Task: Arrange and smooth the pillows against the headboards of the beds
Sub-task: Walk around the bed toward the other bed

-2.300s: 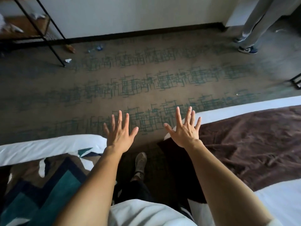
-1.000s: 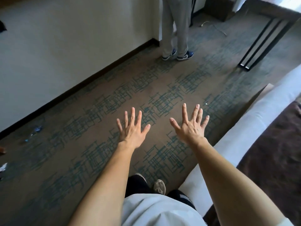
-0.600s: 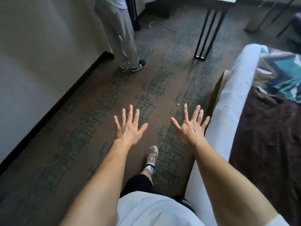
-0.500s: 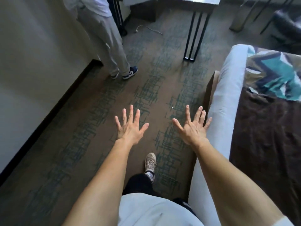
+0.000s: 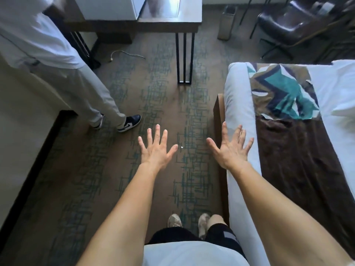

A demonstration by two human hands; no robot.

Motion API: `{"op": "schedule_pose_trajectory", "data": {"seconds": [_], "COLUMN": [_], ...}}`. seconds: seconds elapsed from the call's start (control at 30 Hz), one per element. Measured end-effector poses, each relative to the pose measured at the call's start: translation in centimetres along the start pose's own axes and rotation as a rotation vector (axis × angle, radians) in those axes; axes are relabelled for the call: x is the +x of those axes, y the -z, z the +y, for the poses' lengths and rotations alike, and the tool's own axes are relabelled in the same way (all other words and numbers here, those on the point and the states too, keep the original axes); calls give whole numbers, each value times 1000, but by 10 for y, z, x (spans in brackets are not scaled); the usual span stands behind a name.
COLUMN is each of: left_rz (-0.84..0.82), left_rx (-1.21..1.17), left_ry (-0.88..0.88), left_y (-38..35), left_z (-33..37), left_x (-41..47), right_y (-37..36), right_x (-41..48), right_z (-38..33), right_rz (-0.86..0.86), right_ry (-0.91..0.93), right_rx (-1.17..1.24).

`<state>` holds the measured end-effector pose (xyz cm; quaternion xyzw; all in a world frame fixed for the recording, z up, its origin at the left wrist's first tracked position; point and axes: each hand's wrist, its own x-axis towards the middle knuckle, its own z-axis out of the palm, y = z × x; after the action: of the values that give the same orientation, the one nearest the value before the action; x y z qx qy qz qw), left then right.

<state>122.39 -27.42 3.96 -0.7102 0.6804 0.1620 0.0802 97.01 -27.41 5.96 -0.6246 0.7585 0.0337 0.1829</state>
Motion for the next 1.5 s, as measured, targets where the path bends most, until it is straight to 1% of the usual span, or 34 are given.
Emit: {"op": "schedule_pose_trajectory", "data": {"seconds": [0.2,0.4,0.6,0.93,1.27,1.5], "left_rz": [3,1,13,-12,-64,-92], "left_rx": [6,-16,-13,18,28,39], "left_ry": [-34,-46,-54,-64,-173,-255], "left_y": [20,48,76,102,149,182], "left_z": [53,126,177,196,207,215], "left_x": [89,171,234,353,534,652], "right_y": [18,53,80,96,138,173], "right_x": [93,199,272,380,533,631], "right_z": [40,78,88,79,40,7], "right_rz": [30,56,52,46,37,26], "right_ry": [-62,-84,-59,-67,-197,-271], "right_rx": [-10,-14,-7,-33,-37,20]}}
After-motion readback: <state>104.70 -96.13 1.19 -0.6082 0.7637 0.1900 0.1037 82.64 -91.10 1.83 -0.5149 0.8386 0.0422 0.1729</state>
